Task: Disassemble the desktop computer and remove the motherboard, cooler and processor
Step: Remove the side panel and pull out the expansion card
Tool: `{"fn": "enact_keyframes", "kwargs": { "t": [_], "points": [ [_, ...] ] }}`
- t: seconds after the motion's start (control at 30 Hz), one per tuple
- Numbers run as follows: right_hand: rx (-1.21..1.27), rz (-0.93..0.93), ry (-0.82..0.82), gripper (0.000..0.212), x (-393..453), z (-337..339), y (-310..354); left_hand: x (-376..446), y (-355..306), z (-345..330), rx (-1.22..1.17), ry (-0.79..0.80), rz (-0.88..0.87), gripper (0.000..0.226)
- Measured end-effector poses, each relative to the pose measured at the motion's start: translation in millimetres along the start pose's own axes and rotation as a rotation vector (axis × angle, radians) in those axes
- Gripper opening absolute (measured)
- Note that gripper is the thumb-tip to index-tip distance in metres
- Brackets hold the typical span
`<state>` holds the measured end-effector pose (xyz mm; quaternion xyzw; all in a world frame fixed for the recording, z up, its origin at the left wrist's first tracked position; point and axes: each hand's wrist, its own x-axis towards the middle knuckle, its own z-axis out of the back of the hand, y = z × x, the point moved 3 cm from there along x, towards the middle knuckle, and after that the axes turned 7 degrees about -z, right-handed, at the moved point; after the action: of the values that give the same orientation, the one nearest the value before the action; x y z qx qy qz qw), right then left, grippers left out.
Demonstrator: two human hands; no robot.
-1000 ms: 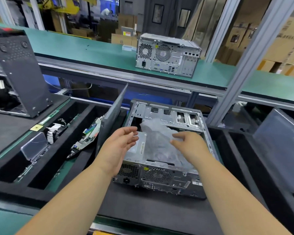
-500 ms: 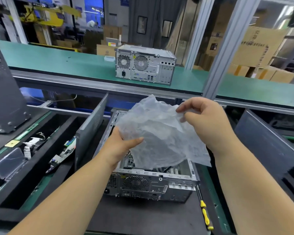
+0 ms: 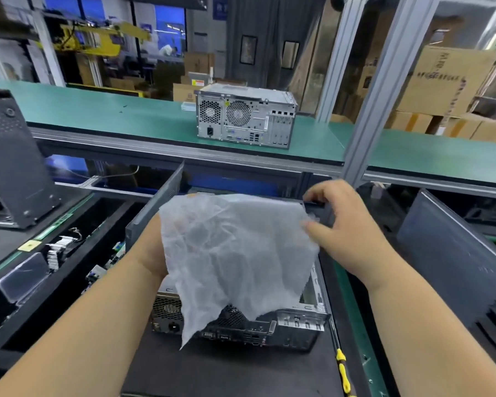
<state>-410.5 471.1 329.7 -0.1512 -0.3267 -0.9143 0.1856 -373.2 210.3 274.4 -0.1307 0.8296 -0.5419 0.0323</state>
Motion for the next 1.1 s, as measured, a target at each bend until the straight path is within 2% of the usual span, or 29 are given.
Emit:
{"fn": "enact_keyframes", "kwargs": {
  "t": [0.07, 0.1, 0.13, 0.2, 0.27, 0.3, 0.33, 0.4, 0.43, 0.5, 0.57, 0.63, 0.73, 0.83, 0.97, 1.03, 1.1],
  "points": [
    [-0.07, 0.038, 0.111, 0.082, 3.7, -7.9, 5.4, -4.5, -13.9, -9.4, 0.124, 0.124, -0.049, 0.012],
    [-0.063, 0.015, 0.177, 0.093, 6.2, -13.3, 6.4, -7.7, -19.7, -14.0, 0.194, 0.182, -0.086, 0.012],
    [-0.03, -0.007, 0.23, 0.093, 7.8, -18.2, 7.1, -9.6, -23.8, -17.7, 0.209, 0.186, -0.106, 0.016],
    [0.012, -0.011, 0.263, 0.066, 11.0, -26.0, 3.5, -12.1, -27.7, -16.0, 0.206, 0.166, -0.121, 0.023],
    [0.008, -0.003, 0.239, 0.045, 11.4, -25.6, 4.1, -14.8, -29.1, -17.4, 0.203, 0.251, -0.088, 0.027],
    [0.012, 0.011, 0.225, 0.045, 10.5, -25.6, 5.5, -15.2, -28.4, -14.7, 0.127, 0.286, -0.065, 0.022],
    [0.019, 0.015, 0.216, 0.046, 9.4, -26.0, 6.7, -16.0, -27.1, -9.1, 0.003, 0.306, -0.019, 0.028],
    [0.028, -0.015, 0.203, 0.043, 9.0, -28.2, 7.1, -22.0, -30.3, 1.2, -0.107, 0.365, -0.003, 0.061],
    [0.033, -0.036, 0.206, 0.041, 10.0, -30.4, 6.1, -24.3, -29.8, 6.3, -0.09, 0.4, -0.022, 0.072],
    [0.052, -0.086, 0.262, 0.038, 11.1, -34.4, 6.4, -31.1, -29.4, 7.8, 0.094, 0.463, -0.053, 0.077],
    [0.123, -0.126, 0.371, 0.034, 11.5, -35.8, 8.7, -34.3, -25.9, 17.6, 0.331, 0.333, -0.055, 0.09],
    [0.209, -0.135, 0.527, 0.03, 11.9, -38.5, 12.6, -39.7, -23.8, 34.0, 0.452, 0.201, -0.033, 0.083],
    [0.446, -0.184, 0.796, 0.036, 8.8, -52.1, 14.1, -61.5, -19.6, 57.3, 0.291, 0.154, 0.133, 0.045],
    [0.637, -0.195, 0.951, 0.042, 2.8, -77.9, 15.0, -90.1, -8.7, 85.5, 0.131, 0.024, 0.242, 0.036],
    [0.537, -0.13, 1.188, 0.068, -15.3, -123.1, 22.0, -137.4, 13.0, 117.5, 0.034, -0.24, 0.264, 0.028],
    [0.437, -0.067, 1.293, 0.06, -31.4, -146.6, 30.6, -164.3, 25.6, 132.7, -0.017, -0.371, 0.263, 0.025],
    [0.334, -0.018, 1.322, 0.045, -45.7, -166.3, 41.1, -191.3, 36.6, 146.0, -0.035, -0.474, 0.288, 0.032]
  ]
}}
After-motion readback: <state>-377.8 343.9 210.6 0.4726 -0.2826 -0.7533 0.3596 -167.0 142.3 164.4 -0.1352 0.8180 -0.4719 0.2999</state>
